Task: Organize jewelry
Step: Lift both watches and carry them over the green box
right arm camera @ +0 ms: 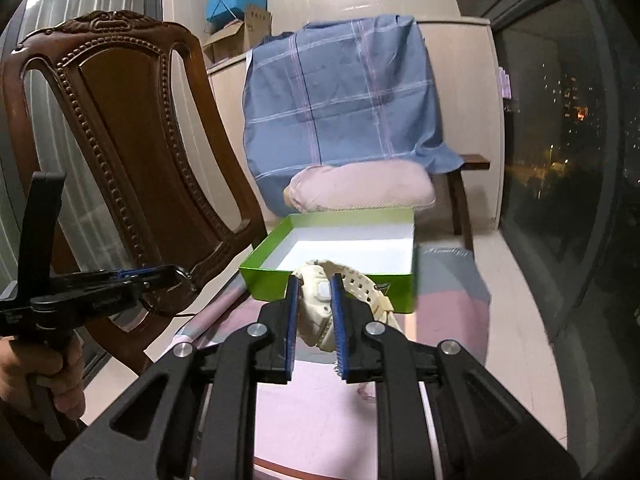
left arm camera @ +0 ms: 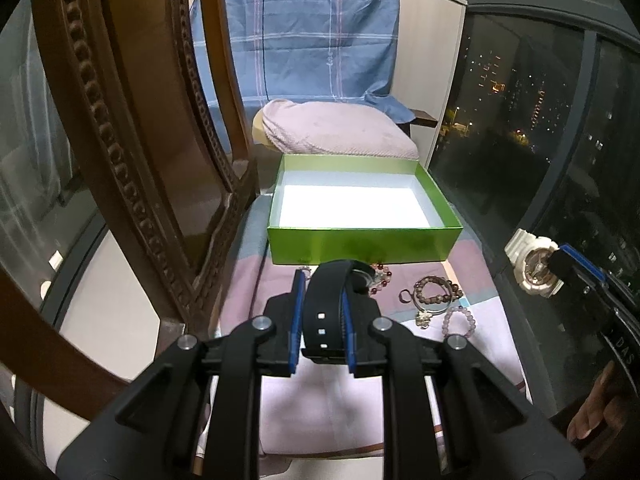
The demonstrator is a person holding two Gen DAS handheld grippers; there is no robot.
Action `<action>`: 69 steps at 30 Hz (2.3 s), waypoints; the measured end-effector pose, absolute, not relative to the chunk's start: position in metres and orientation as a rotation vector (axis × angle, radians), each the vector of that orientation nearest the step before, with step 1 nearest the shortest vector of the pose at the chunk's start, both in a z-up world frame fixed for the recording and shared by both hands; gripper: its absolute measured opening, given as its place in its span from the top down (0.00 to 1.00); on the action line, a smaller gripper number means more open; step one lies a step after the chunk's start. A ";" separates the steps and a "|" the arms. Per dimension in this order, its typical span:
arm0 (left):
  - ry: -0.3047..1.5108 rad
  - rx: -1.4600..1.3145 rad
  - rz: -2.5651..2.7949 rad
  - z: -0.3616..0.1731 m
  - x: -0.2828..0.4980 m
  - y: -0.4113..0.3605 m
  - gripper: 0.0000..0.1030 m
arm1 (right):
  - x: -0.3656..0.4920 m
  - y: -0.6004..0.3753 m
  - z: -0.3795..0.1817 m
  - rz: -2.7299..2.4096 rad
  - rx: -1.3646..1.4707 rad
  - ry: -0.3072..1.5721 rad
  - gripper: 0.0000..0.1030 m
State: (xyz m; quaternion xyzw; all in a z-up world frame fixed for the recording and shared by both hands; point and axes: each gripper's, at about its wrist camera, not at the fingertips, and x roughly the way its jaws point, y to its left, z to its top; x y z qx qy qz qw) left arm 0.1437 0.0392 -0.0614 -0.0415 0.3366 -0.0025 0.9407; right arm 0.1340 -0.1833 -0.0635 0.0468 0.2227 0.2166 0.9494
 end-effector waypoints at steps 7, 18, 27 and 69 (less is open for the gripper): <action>0.673 -0.071 -0.009 -0.063 0.139 0.023 0.84 | 0.122 -0.189 -0.059 0.430 0.072 0.425 0.84; 0.708 -0.055 -0.010 -0.081 0.153 0.014 0.84 | 0.127 -0.186 -0.068 0.418 0.036 0.426 0.84; 0.707 -0.044 -0.012 -0.081 0.152 0.012 0.84 | 0.131 -0.181 -0.072 0.405 0.034 0.435 0.84; 0.721 -0.134 -0.002 -0.051 0.242 0.040 0.84 | 0.231 -0.172 -0.044 0.404 0.059 0.465 0.84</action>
